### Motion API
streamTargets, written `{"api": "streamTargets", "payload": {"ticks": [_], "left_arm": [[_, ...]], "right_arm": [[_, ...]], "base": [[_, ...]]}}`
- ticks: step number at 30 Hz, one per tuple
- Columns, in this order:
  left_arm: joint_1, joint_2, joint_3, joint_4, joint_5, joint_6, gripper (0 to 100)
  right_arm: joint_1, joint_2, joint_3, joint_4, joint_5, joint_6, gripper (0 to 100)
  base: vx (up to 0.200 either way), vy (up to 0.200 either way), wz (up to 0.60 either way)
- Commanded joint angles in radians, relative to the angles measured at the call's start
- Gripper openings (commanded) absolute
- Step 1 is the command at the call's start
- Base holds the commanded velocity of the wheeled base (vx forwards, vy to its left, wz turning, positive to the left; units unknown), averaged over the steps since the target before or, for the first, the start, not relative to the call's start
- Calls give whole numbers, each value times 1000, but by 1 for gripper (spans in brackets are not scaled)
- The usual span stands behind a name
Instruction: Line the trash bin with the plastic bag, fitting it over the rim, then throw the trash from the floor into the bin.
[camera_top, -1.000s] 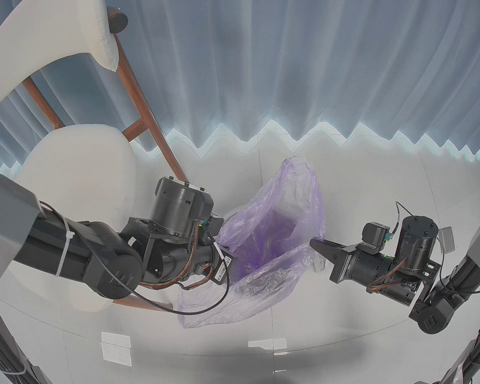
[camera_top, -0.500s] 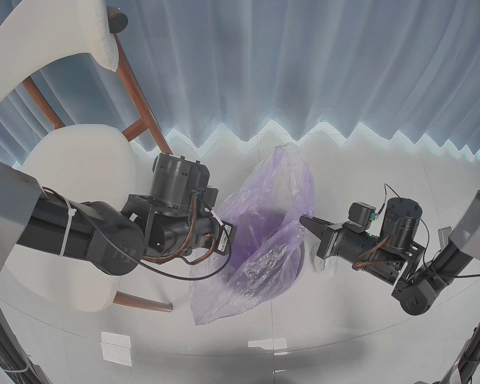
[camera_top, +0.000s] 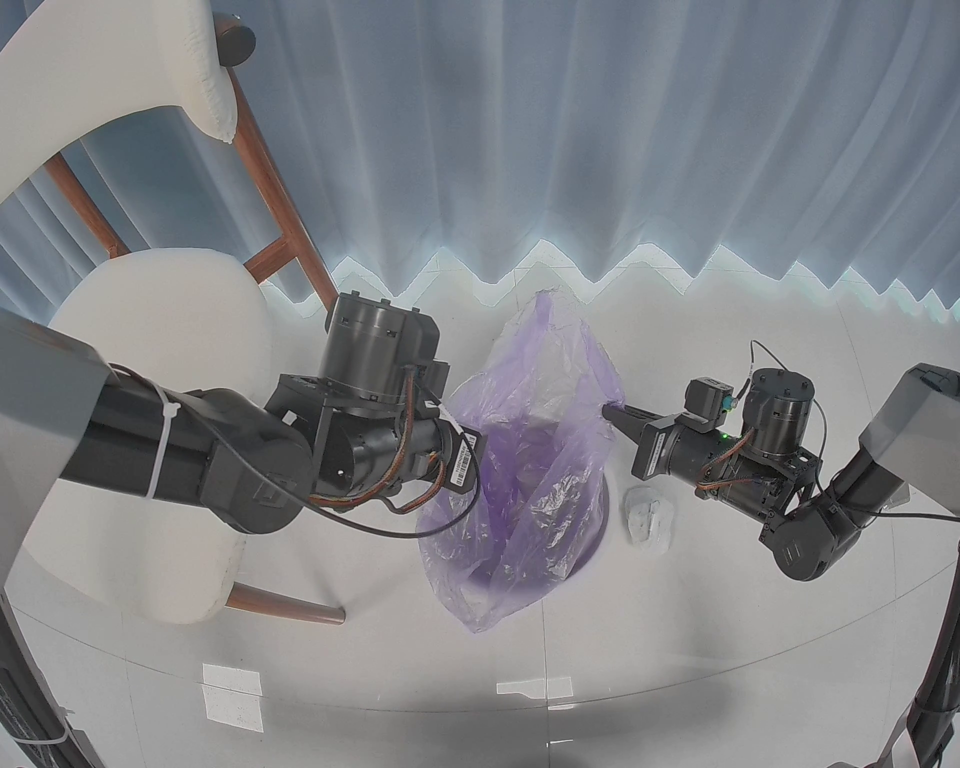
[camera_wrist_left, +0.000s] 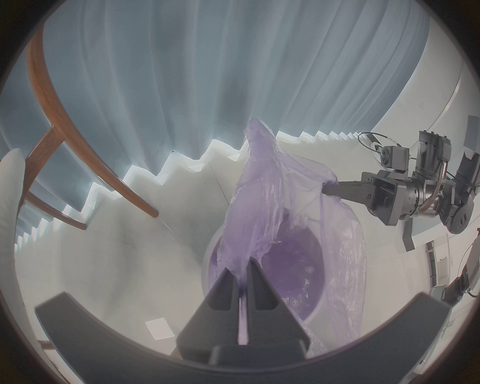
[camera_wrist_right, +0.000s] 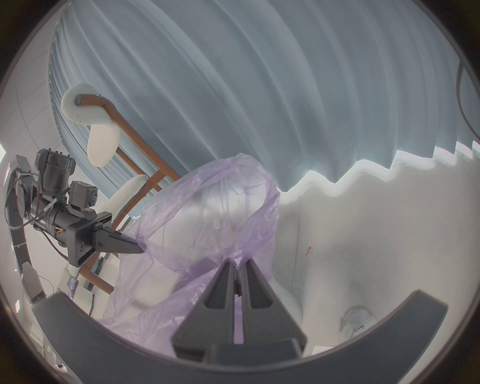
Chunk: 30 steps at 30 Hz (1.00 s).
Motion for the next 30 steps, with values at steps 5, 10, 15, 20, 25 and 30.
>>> {"api": "streamTargets", "payload": {"ticks": [5, 10, 15, 20, 25, 30], "left_arm": [[19, 72, -44, -1, 4, -14, 0], [29, 108, -84, 2, 27, -43, 0], [41, 126, -106, 24, 30, -66, 0], [62, 134, -110, 24, 48, -68, 0], [88, 135, -109, 24, 48, -69, 0], [102, 135, -103, 24, 50, -69, 0]], "right_arm": [[-94, 72, -59, 2, 56, -46, 0], [-153, 129, -88, 0, 82, -55, 0], [-182, 170, -91, -11, 96, -62, 0], [-202, 213, -93, -32, 103, -68, 0], [-205, 259, -79, -96, 114, -69, 0], [-205, 282, -30, -152, 114, -72, 0]], "base": [[0, 0, 0], [0, 0, 0], [0, 0, 0], [0, 0, 0], [0, 0, 0], [0, 0, 0]]}}
